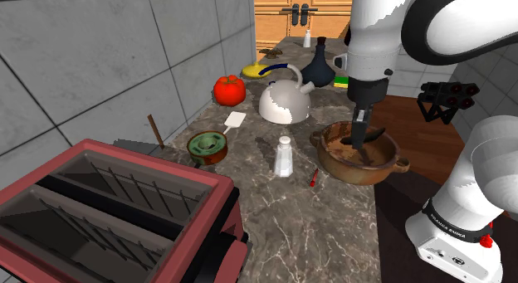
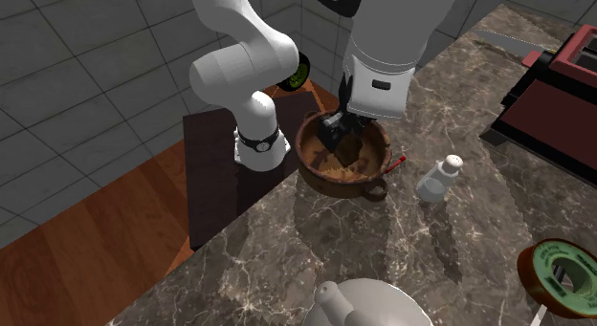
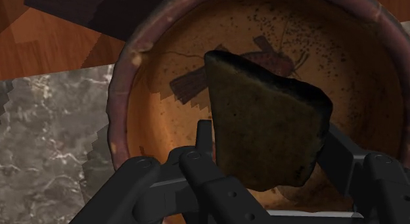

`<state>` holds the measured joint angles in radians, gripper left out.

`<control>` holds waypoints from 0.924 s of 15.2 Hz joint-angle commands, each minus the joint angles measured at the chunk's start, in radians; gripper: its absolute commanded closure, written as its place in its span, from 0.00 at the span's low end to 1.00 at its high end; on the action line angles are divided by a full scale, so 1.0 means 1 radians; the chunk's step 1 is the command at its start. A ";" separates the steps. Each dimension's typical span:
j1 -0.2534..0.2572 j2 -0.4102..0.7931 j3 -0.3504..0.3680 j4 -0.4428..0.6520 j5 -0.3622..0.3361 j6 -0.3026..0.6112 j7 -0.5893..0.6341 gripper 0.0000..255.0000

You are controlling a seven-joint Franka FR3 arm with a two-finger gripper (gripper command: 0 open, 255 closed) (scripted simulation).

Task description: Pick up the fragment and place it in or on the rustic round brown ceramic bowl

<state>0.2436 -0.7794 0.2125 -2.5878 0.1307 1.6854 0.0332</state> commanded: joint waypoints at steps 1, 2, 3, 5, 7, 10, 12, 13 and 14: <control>0.000 0.000 0.000 0.000 0.000 0.000 0.000 1.00; 0.000 0.000 0.000 0.000 0.000 0.000 0.000 1.00; 0.000 0.000 0.000 0.000 0.000 0.000 0.000 0.00; 0.000 0.000 0.000 0.000 0.000 0.000 0.000 0.00; 0.000 0.000 0.000 0.000 0.000 0.000 0.000 0.00; -0.005 0.011 -0.006 0.073 -0.008 -0.061 0.002 0.00; -0.009 0.026 -0.011 0.141 -0.014 -0.115 0.004 0.00; -0.009 0.026 -0.011 0.141 -0.014 -0.115 0.004 0.00; -0.009 0.025 -0.011 0.141 -0.014 -0.115 0.004 0.00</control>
<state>0.2354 -0.7557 0.2020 -2.4567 0.1177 1.5790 0.0363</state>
